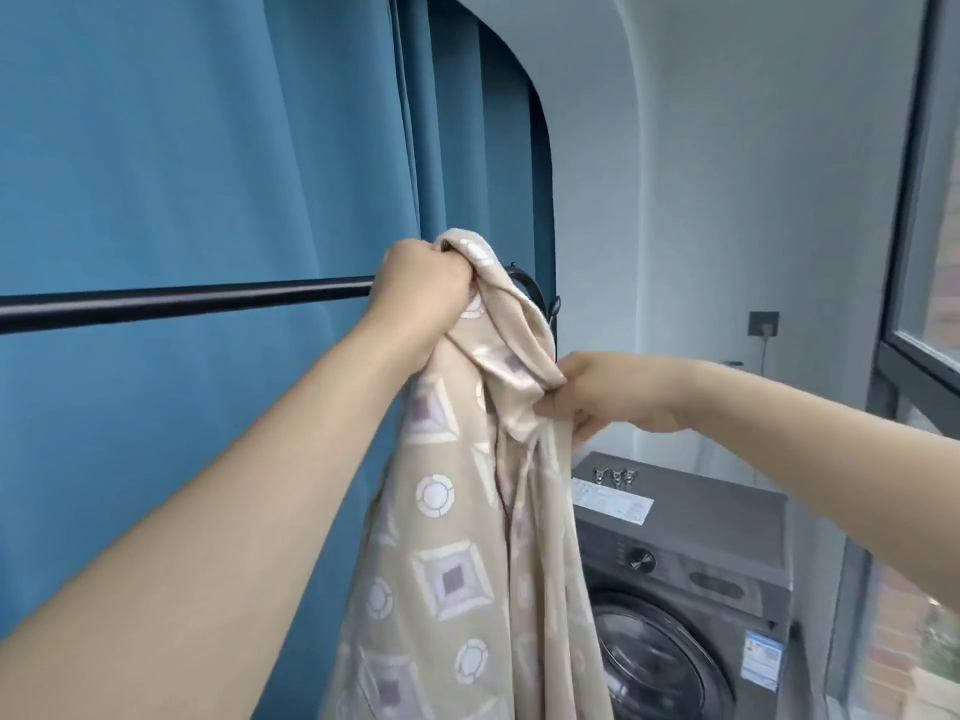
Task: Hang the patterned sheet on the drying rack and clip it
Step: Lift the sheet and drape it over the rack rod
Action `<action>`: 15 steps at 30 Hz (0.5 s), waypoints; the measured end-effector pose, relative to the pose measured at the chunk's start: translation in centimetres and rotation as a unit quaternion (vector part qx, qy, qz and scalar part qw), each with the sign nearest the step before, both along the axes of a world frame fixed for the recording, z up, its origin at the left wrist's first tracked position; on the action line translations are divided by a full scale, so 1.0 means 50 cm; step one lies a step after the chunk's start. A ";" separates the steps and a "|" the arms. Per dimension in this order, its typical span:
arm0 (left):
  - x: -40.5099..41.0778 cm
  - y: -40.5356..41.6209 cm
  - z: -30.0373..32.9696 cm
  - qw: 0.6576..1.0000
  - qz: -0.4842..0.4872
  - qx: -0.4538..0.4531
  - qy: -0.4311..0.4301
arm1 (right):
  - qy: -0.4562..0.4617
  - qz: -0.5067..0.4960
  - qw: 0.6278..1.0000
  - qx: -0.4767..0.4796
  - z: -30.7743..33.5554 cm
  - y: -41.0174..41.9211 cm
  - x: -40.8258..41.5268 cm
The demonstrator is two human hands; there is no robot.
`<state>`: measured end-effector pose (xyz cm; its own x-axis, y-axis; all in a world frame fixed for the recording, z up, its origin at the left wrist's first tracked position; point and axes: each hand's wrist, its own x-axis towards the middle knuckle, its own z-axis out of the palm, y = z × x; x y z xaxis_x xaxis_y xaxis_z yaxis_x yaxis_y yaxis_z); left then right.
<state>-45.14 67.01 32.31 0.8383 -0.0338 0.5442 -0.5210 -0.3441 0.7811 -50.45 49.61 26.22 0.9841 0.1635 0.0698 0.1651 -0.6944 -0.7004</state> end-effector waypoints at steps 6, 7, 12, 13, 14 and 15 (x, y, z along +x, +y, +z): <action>-0.064 0.098 -0.053 0.883 0.096 0.459 -0.025 | -0.106 -0.118 0.940 0.302 0.110 -0.052 0.014; -0.071 0.102 -0.068 0.866 0.105 0.490 -0.006 | -0.123 -0.132 0.935 0.305 0.125 -0.042 0.018; -0.060 0.096 -0.147 0.861 0.208 0.440 -0.150 | -0.247 -0.187 0.918 0.246 0.187 0.013 0.052; -0.055 0.100 -0.166 0.859 0.237 0.412 -0.191 | -0.262 -0.195 0.913 0.243 0.197 0.017 0.057; -0.051 0.102 -0.186 0.848 0.259 0.405 -0.222 | -0.269 -0.202 0.910 0.242 0.204 0.018 0.061; -0.049 0.103 -0.212 0.835 0.273 0.402 -0.258 | -0.270 -0.208 0.907 0.247 0.208 0.016 0.066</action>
